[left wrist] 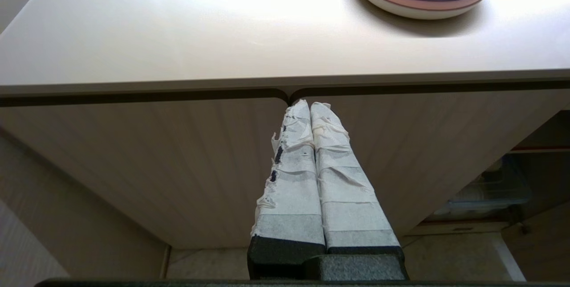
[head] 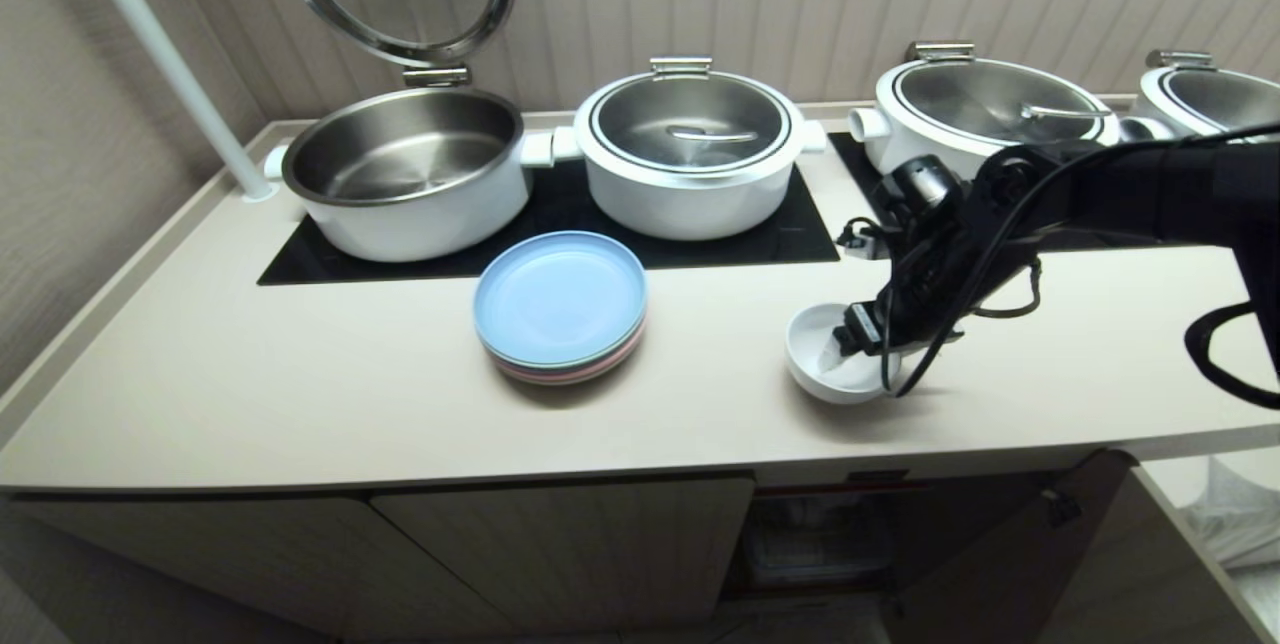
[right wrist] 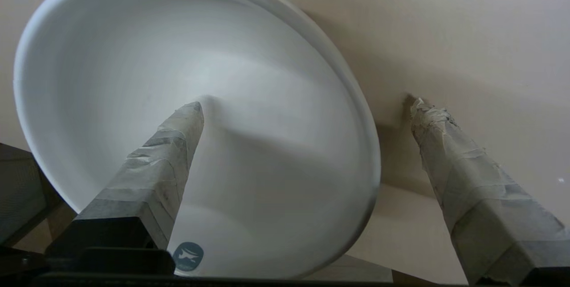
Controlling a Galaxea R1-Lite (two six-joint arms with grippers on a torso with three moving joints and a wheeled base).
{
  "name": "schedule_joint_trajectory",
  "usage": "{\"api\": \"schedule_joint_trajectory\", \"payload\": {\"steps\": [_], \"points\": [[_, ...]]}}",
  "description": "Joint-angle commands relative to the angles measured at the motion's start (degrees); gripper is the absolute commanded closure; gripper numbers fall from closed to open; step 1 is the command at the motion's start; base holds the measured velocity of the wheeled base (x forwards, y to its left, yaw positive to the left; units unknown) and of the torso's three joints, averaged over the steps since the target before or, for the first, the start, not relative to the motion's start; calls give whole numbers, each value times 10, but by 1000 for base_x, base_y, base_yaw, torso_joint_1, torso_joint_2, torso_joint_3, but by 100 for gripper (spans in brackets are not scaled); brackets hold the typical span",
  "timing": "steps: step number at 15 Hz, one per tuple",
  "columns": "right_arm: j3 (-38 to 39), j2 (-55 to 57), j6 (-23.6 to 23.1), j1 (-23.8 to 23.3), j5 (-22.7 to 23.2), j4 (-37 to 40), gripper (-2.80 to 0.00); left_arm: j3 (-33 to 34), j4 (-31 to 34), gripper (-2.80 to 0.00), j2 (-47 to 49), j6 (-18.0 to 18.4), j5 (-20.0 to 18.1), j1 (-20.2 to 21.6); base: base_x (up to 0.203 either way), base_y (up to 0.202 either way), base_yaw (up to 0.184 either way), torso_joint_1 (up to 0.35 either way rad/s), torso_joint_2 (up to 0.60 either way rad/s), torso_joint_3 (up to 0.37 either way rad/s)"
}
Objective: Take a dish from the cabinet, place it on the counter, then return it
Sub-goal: Pick up the bowl from the table
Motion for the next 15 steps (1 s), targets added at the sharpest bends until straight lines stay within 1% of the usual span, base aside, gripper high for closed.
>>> {"api": "schedule_joint_trajectory", "payload": {"steps": [1, 12, 13, 15], "points": [[-1, 2, 0, 0, 0, 3, -280, 0, 0, 0, 0, 0, 0, 0, 0, 0, 0, 0, 0, 0], [-1, 3, 0, 5, 0, 3, -280, 0, 0, 0, 0, 0, 0, 0, 0, 0, 0, 0, 0, 0], [-1, 3, 0, 5, 0, 3, 0, 0, 0, 0, 0, 0, 0, 0, 0, 0, 0, 0, 0, 0], [-1, 3, 0, 5, 0, 3, 0, 0, 0, 0, 0, 0, 0, 0, 0, 0, 0, 0, 0, 0]]}}
